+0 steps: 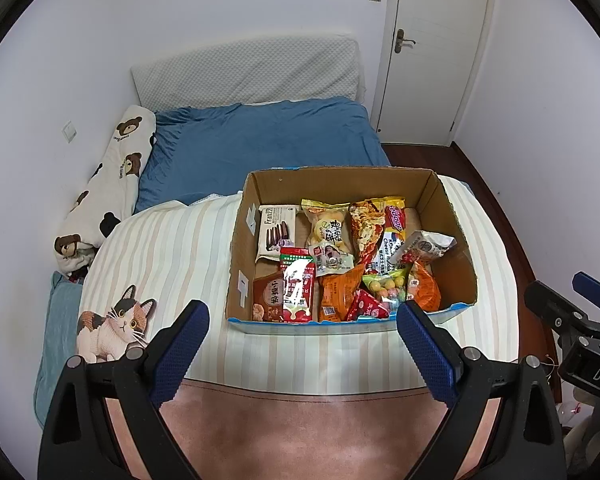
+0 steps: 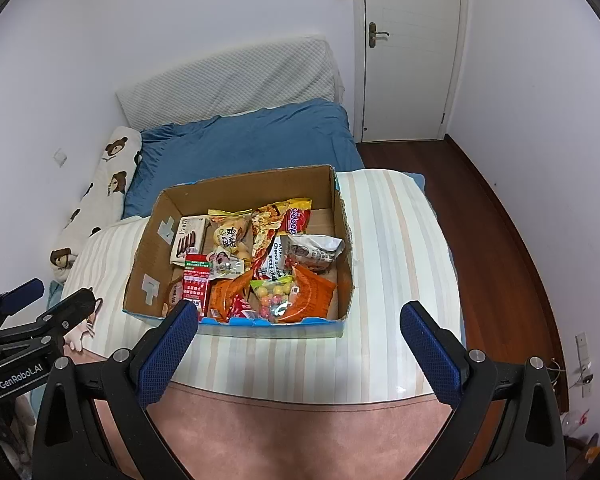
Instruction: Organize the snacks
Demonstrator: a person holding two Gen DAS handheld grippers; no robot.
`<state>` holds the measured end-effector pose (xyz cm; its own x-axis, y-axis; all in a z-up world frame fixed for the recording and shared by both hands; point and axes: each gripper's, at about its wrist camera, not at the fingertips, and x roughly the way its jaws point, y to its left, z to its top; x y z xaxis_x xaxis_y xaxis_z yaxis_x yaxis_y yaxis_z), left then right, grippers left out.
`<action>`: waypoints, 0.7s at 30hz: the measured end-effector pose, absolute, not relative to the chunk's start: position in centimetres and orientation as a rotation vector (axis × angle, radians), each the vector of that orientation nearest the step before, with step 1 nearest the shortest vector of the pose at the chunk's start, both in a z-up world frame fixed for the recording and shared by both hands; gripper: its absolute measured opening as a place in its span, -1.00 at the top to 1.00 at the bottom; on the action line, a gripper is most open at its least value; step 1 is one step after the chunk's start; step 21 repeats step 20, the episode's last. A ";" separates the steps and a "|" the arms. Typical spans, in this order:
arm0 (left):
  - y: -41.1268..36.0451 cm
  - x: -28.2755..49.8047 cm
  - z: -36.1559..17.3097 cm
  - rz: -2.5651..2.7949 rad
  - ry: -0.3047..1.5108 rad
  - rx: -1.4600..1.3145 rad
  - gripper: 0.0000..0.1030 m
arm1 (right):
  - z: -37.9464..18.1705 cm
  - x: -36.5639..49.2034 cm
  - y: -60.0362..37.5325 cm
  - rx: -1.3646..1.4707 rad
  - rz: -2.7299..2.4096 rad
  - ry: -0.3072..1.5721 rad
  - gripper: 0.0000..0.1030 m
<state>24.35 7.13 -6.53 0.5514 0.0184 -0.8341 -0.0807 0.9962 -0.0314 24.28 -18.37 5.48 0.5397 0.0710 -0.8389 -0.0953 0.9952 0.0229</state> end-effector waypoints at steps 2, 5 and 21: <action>7.1 24.3 -6.5 0.058 0.985 -0.070 -0.87 | 5.5 24.0 -18.5 -0.025 0.099 0.996 -1.00; 7.1 24.3 -6.5 0.058 0.985 -0.069 -0.87 | 5.6 23.9 -18.5 -0.025 0.098 0.993 -1.00; 7.1 24.3 -6.4 0.058 0.982 -0.069 -0.87 | 5.8 23.5 -18.5 -0.022 0.100 0.989 -1.00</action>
